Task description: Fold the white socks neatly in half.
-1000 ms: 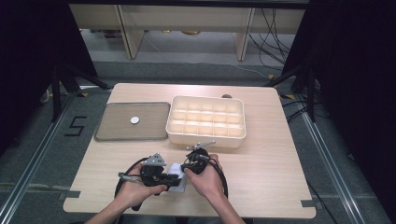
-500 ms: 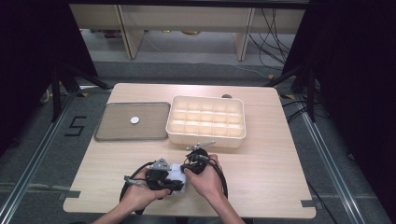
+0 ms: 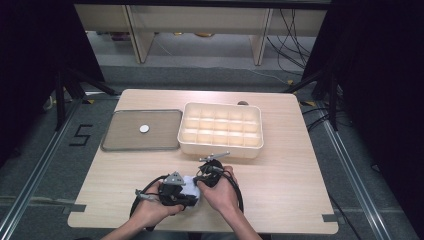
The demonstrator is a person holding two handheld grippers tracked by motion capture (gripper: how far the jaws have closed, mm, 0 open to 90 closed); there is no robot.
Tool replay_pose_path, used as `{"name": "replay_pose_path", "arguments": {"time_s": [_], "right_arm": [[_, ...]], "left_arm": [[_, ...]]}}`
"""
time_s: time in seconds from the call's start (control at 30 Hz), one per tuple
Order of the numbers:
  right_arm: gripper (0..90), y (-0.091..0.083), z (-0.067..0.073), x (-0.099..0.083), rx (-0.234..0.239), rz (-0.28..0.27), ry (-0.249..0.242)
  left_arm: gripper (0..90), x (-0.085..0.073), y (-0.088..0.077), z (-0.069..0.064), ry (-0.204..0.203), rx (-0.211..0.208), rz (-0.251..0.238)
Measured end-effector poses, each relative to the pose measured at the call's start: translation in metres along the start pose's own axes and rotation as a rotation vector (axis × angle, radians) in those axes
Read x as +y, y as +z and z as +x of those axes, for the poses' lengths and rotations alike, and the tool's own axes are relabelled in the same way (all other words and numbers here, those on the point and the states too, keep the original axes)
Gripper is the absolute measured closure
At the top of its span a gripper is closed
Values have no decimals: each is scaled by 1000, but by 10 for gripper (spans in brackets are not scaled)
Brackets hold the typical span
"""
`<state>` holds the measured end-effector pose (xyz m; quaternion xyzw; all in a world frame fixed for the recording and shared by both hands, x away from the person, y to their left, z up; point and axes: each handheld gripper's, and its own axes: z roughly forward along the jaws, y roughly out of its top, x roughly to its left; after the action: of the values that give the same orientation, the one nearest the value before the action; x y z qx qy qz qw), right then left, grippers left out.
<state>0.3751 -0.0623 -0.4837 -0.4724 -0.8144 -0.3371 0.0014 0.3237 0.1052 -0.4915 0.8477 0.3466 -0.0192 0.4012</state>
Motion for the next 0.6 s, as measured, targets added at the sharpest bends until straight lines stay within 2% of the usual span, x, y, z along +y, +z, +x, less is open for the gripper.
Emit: {"name": "replay_pose_path", "arguments": {"time_s": [0.27,0.3,0.37,0.6], "right_arm": [[856,1,0,-1,-11,5,3],[856,1,0,-1,-12,4,0],[856,2,-1,-1,1,-4,-3],[856,2,-1,-1,0,-2,-1]], "left_arm": [[843,-1,1,1,20,6,7],[843,-1,2,0,9,-3,1],[843,-1,2,0,11,-3,3],[840,-2,2,-1,33,0,4]]}}
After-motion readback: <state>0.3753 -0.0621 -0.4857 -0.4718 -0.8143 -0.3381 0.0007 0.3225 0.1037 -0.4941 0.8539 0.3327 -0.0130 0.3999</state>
